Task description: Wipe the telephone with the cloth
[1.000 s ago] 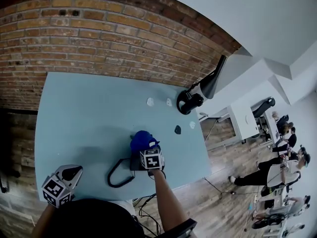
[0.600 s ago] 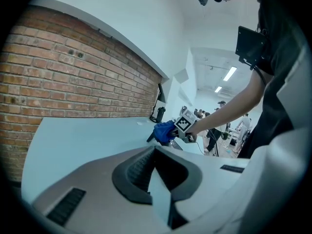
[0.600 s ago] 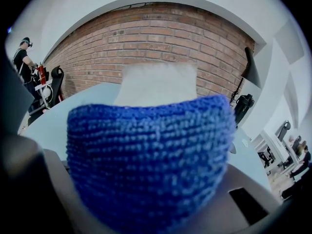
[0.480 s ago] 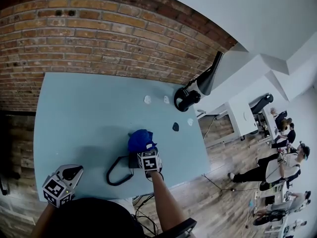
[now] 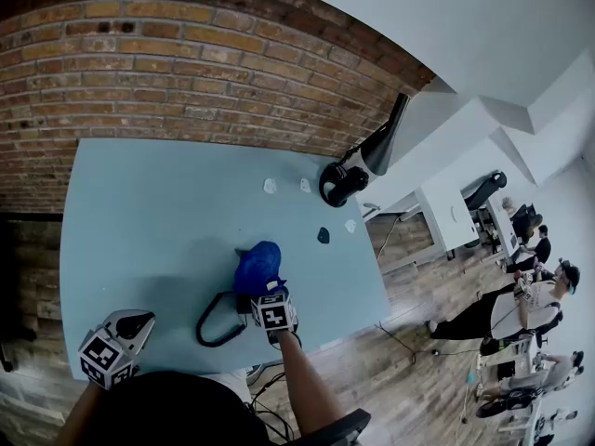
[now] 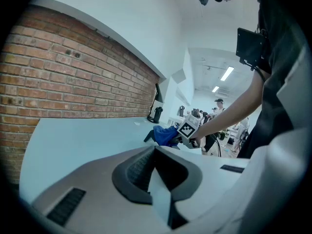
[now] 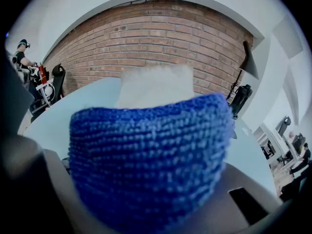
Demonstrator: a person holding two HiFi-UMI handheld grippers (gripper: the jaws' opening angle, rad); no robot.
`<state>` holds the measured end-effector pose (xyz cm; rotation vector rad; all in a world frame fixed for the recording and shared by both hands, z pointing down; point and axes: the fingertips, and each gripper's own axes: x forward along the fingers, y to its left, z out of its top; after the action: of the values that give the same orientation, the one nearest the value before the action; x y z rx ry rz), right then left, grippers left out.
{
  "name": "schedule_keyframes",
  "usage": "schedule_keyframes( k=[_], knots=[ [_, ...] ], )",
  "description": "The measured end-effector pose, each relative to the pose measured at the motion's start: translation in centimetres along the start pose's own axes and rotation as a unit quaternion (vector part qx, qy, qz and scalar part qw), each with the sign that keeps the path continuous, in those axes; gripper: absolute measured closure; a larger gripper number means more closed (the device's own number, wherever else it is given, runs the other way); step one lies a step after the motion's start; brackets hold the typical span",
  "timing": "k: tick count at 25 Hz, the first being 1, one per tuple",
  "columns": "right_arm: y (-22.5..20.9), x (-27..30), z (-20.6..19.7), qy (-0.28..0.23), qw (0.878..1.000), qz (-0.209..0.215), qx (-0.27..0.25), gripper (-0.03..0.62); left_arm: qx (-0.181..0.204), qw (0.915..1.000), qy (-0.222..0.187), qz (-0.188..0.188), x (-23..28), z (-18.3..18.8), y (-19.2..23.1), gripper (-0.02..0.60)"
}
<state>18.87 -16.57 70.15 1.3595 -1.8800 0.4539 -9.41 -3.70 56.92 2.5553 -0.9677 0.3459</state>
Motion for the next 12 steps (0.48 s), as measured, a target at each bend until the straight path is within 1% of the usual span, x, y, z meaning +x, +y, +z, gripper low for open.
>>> schedule_keyframes(
  k=[12],
  knots=[
    [1.8,-1.3,-4.3,0.016,1.000,0.004,0.019,0.510,0.006,1.0000,0.003,-0.005,0.2,-0.2,-0.3,0.591]
  ],
)
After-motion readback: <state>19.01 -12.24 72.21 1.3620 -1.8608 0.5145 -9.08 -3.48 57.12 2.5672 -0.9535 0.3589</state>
